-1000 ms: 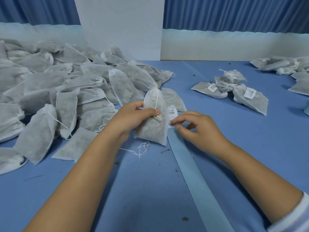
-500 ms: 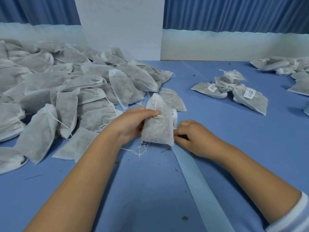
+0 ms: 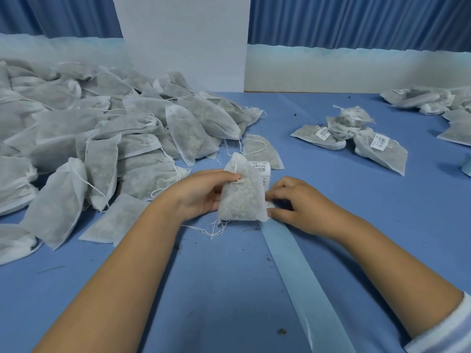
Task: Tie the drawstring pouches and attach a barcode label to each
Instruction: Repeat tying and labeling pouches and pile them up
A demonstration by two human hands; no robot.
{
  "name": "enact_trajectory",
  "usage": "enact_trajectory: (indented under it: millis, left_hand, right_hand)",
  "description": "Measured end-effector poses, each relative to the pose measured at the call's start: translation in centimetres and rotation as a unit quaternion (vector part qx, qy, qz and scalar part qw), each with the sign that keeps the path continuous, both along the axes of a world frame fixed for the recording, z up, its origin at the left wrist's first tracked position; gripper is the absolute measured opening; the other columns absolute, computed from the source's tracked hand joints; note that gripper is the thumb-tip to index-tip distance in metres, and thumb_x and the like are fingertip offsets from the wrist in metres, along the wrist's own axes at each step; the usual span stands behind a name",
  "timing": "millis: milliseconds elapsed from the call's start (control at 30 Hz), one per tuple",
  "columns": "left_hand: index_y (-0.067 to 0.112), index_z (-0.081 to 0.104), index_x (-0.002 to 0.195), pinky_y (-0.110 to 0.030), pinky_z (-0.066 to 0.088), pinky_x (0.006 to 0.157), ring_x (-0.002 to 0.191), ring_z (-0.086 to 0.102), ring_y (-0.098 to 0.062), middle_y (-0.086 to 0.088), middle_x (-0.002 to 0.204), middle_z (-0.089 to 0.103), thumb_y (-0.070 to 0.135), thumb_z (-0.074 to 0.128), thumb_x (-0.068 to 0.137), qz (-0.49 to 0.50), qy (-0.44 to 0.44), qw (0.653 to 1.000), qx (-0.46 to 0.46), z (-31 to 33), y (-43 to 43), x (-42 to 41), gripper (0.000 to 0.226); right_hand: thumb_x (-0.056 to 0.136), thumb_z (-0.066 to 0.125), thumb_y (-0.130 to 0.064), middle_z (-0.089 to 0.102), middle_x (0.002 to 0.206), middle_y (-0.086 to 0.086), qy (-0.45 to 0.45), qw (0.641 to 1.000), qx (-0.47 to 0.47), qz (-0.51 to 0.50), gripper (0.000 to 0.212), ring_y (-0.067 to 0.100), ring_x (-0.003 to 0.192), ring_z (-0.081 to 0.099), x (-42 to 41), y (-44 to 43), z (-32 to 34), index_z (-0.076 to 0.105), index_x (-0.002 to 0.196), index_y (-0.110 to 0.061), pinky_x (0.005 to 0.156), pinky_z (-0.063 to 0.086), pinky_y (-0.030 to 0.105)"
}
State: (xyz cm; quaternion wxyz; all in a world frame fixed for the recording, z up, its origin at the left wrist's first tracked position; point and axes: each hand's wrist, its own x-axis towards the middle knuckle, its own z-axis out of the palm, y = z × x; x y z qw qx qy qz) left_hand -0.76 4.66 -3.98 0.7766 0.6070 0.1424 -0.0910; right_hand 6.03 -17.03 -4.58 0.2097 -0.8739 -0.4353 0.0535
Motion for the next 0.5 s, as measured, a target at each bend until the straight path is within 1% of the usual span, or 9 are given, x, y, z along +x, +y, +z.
enact_trajectory:
  millis: [67,133,200,300,400,433,500]
  left_hand:
    - [0.007,0.073,0.1,-0.032,0.062,0.068,0.08,0.073,-0.019,-0.009,0.094,0.075,0.018,0.069,0.077,-0.022,0.021,0.999,-0.035,0.03,0.23,-0.07,0.026]
    - [0.008,0.075,0.087,-0.027,0.058,0.057,0.069,0.073,-0.017,-0.007,0.083,0.075,0.02,0.069,0.072,-0.033,0.039,0.997,-0.055,0.12,0.13,-0.19,0.02]
    - [0.008,0.072,0.088,-0.022,0.054,0.052,0.062,0.07,-0.014,-0.004,0.075,0.073,0.019,0.068,0.077,-0.033,0.048,0.997,-0.054,0.09,0.0,-0.18,0.016]
    - [0.007,0.068,0.092,-0.022,0.053,0.05,0.06,0.068,-0.013,-0.004,0.073,0.071,0.017,0.062,0.089,-0.025,0.044,0.998,-0.037,-0.06,-0.2,-0.03,0.012]
    - [0.01,0.069,0.092,-0.023,0.054,0.055,0.064,0.067,-0.012,-0.002,0.076,0.07,0.019,0.061,0.09,-0.007,0.053,0.998,-0.037,-0.1,-0.45,-0.11,0.012]
    - [0.012,0.071,0.087,-0.022,0.054,0.056,0.063,0.067,-0.011,-0.001,0.075,0.069,0.02,0.061,0.091,0.005,0.058,0.997,-0.05,-0.08,-0.45,-0.11,0.013]
    - [0.015,0.074,0.066,-0.02,0.053,0.051,0.056,0.066,-0.009,0.001,0.067,0.069,0.019,0.059,0.092,0.034,0.057,0.993,-0.096,-0.04,-0.23,-0.11,0.031]
  right_hand:
    - [0.092,0.064,-0.033,0.05,0.114,-0.006,-0.003,1.0,-0.013,-0.004,0.042,0.011,0.108,0.042,0.13,-0.09,-0.38,0.06,0.132,-0.022,0.092,0.032,0.018]
    - [0.093,0.064,-0.034,0.048,0.115,-0.008,-0.007,1.0,-0.004,-0.006,0.043,0.011,0.111,0.041,0.02,0.06,-0.56,0.058,0.134,-0.024,0.093,0.032,0.019]
    - [0.092,0.064,-0.035,0.047,0.117,-0.009,-0.009,1.0,0.008,-0.008,0.043,0.012,0.114,0.041,-0.13,0.28,-0.66,0.059,0.134,-0.025,0.096,0.034,0.022]
    - [0.089,0.067,-0.039,0.046,0.121,-0.009,-0.002,1.0,0.019,-0.009,0.043,0.012,0.116,0.04,-0.16,0.32,-0.84,0.061,0.13,-0.028,0.099,0.035,0.023]
    - [0.085,0.073,-0.035,0.044,0.116,-0.01,0.018,0.997,0.067,-0.036,0.044,0.008,0.108,0.042,-0.25,0.32,-1.07,0.061,0.127,-0.033,0.093,0.033,0.018]
    - [0.084,0.074,-0.033,0.044,0.115,-0.009,0.033,0.994,0.089,-0.052,0.045,0.006,0.103,0.044,-0.28,0.37,-1.07,0.06,0.127,-0.036,0.091,0.033,0.016]
    - [0.083,0.076,-0.027,0.048,0.113,-0.008,0.071,0.986,0.131,-0.077,0.045,0.004,0.094,0.052,-0.29,0.5,-0.94,0.06,0.122,-0.039,0.087,0.039,0.014]
